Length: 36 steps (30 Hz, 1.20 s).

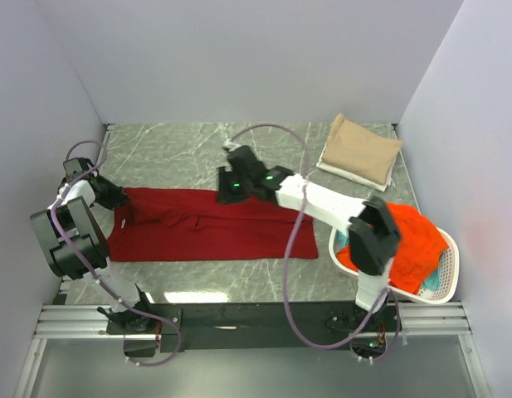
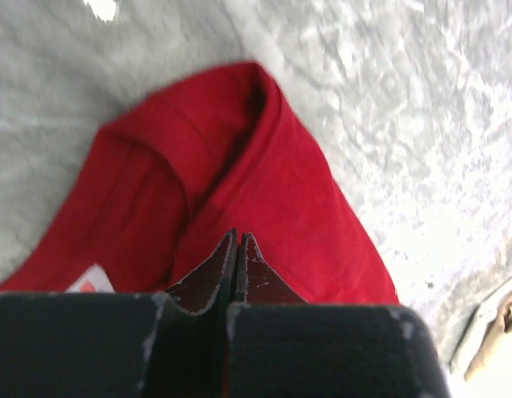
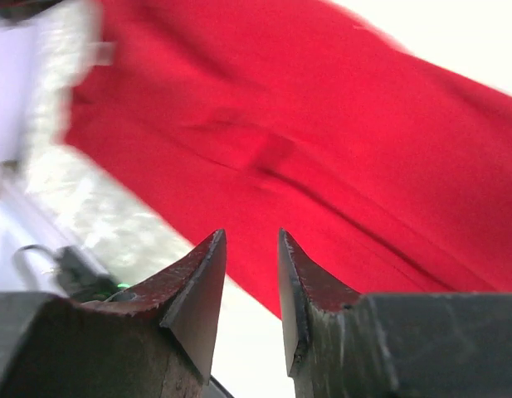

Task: Fold and stack the t-shirts
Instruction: Fold the tshirt

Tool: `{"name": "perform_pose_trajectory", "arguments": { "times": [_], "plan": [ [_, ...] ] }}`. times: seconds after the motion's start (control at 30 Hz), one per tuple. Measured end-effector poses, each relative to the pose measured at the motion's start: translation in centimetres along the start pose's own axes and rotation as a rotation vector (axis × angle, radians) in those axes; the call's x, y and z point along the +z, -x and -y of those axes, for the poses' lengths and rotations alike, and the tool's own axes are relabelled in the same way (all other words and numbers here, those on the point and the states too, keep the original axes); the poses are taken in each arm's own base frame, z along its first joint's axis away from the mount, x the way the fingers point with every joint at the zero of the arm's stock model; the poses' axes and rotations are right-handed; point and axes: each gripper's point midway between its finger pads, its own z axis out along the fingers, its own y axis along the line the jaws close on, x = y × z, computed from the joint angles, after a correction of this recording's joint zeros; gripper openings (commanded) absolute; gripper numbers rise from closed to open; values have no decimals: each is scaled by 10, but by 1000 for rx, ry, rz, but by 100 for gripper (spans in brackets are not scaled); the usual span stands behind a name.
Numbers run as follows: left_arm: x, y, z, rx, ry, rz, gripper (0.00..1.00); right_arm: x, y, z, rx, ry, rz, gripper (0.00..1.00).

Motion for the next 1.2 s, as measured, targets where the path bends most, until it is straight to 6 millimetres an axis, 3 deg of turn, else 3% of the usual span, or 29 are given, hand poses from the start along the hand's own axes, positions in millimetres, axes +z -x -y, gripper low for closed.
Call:
{"name": "perform_pose_trajectory", "arguments": {
  "times": [0.13,0.2,0.37,0.63,0.8,1.2],
  "plan": [
    [8,10,-3,6,14,36,0,39,-5,-67,-63,163,-25,38],
    [10,14,-4,9,19,54,0,56,-13,-90,-92,218,-37,39],
    [18,20,-6,11,28,73,0,93,-38,-120,-130,292,-77,40],
    [22,21,-7,9,28,75,0,138,-55,-128,-147,303,-98,43],
    [18,22,-4,11,20,83,0,152,-54,-128,-151,278,-75,47],
    [9,24,2,8,-4,109,0,181,-71,-107,-189,159,-78,52]
  ]
}}
